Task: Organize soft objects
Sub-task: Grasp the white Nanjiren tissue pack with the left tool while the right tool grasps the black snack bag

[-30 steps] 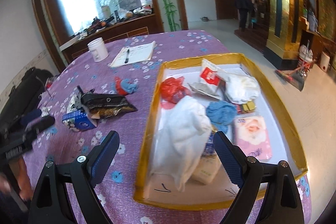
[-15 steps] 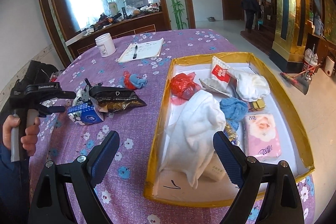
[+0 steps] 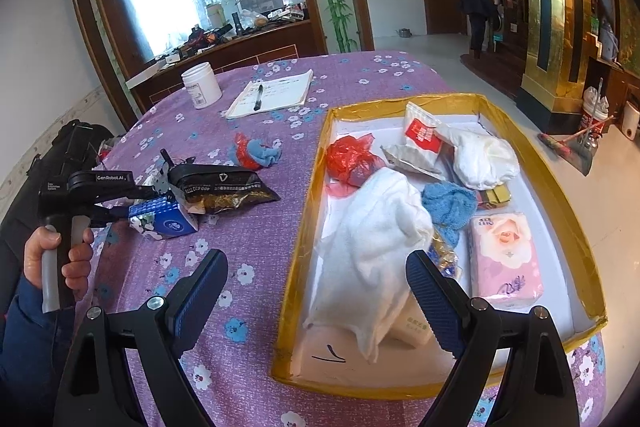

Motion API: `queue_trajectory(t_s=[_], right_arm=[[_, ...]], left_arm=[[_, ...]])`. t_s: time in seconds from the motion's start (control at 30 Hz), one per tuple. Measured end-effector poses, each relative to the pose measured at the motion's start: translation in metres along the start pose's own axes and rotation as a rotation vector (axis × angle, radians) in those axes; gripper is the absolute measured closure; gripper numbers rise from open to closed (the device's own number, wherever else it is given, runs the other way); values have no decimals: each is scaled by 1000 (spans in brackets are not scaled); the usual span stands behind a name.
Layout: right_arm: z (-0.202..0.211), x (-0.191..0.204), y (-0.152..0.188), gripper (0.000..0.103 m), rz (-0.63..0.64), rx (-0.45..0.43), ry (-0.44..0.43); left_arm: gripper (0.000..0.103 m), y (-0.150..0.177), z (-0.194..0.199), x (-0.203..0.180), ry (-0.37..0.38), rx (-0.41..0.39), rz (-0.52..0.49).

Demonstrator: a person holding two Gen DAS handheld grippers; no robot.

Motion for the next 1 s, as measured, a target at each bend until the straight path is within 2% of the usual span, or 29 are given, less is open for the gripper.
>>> queue_trajectory(t_s=[0.1,0.2,0.27,0.53,0.6,0.7,0.87,1.0], right_arm=[[-6,8,-11,10,-3,7,-42],[-15,23,-32,10,10,8,-86],[-24,36,-51,10,30,-4,-107],[-101,86,-112,10,68,62,-120],[-122,95,-113,10,88,108,-110],[-132,93,-100,10,94,163,-109],[-100,80,-57,10,114,224,-109],[-83,70,-44,10,103,207,-106]], left_arm=[[47,-2,17,1,-25,-101,-29],[47,-5,32,-2,-15,-180,-57],[47,-4,36,-4,-14,-203,-75],[47,1,37,-10,-8,-215,-144],[47,2,37,-10,0,-209,-151],[47,4,39,-10,7,-211,-158],[47,5,42,-11,21,-211,-153],[47,9,43,-15,23,-216,-165]])
Point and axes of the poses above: each gripper's, at about its wrist camera, not at the fingertips, and z roughly against the way its jaws point, x to its left, y to its underside, the point moved 2 cm from there along -z, roughly the way its jaws point, and after that the axes turned 15 degrees about z, right-handed, at the moved point
